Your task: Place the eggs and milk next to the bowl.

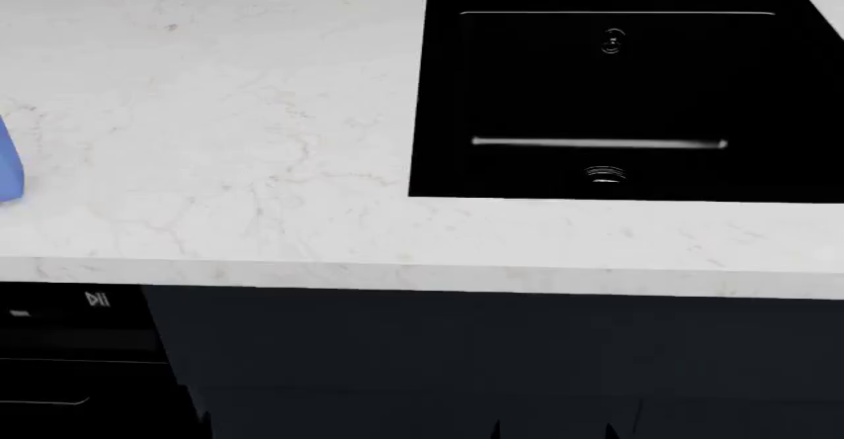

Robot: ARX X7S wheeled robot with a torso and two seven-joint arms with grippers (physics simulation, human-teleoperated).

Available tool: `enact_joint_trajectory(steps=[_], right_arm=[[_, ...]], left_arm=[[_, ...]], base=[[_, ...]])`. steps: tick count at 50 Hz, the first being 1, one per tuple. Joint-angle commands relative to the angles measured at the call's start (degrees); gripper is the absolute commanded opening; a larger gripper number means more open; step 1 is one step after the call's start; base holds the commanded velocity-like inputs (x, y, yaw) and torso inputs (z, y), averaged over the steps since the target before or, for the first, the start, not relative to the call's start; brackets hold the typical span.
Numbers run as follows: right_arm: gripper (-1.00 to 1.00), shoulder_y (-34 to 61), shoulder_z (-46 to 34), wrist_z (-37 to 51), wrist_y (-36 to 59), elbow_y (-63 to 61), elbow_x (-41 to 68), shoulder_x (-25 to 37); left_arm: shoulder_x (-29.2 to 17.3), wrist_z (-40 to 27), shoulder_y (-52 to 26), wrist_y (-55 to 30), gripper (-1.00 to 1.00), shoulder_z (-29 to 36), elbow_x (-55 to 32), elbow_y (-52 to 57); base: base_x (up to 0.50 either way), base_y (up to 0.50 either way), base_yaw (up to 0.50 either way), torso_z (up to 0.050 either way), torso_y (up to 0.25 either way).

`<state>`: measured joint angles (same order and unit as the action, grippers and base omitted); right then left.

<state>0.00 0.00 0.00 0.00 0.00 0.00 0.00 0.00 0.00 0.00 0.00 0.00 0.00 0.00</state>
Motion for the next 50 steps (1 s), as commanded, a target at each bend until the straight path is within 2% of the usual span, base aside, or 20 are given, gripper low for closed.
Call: enact_joint_trajectory(steps=[1, 2, 3, 13, 19, 22, 23, 24, 50], right_arm=[[1.00, 0.0, -0.7, 0.7, 0.0, 0.0, 0.5, 0.5], [1.00, 0.3, -0.9, 0.6, 0.2, 0.3, 0.7, 0.5], [1.00, 0.6, -1.6, 0.9, 0.4, 0.6, 0.8, 0.9], [1.00, 0.3, -4.0, 3.0, 1.1, -0.5, 2.4, 2.3], [1.00, -0.3, -5.3, 3.9, 0.5, -0.6, 3.0, 2.7], [1.00, -0.3, -5.8, 4.3, 0.3, -0.2, 3.2, 3.0], [1.00, -0.3, -5.9, 4.4, 0.4, -0.3, 3.4, 3.1], [1.00, -0.3, -6.1, 4.6, 0.4, -0.3, 3.3, 3.2], [1.00, -0.3, -8.7, 7.2, 2.6, -4.1, 4.5, 5.3]], left_arm=[[-0.6, -0.6, 0.0, 0.0, 1.00, 0.6, -0.6, 0.0], [-0.5, -0.4, -0.2, -2.0, 1.00, 0.5, -1.8, 0.3], [-1.1, -1.1, -0.1, 0.4, 1.00, 1.6, -0.3, -0.5], [-3.0, -2.7, 0.0, -0.1, 1.00, 3.5, -1.5, 0.1], [-3.9, -2.6, 1.3, 2.9, 1.00, 3.9, -2.6, -0.4], [-4.0, -2.1, 1.5, 2.2, 1.00, 3.9, -4.3, 0.1], [-4.0, 0.1, 2.2, 4.4, 1.00, 3.6, -7.6, 1.0], [-4.3, -0.9, 2.0, 2.3, 1.00, 4.1, -6.1, 1.4], [-6.6, -2.6, 2.5, 1.6, 1.00, 5.9, -8.1, 5.9]], base=[[0.00, 0.00, 0.00, 0.000, 0.000], [0.00, 0.00, 0.00, 0.000, 0.000], [0.00, 0.00, 0.00, 0.000, 0.000], [0.00, 0.00, 0.00, 0.000, 0.000], [0.00, 0.00, 0.00, 0.000, 0.000], [0.00, 0.00, 0.00, 0.000, 0.000], [0.00, 0.00, 0.00, 0.000, 0.000], [0.00, 0.00, 0.00, 0.050, 0.000], [0.00, 0.00, 0.00, 0.050, 0.000]])
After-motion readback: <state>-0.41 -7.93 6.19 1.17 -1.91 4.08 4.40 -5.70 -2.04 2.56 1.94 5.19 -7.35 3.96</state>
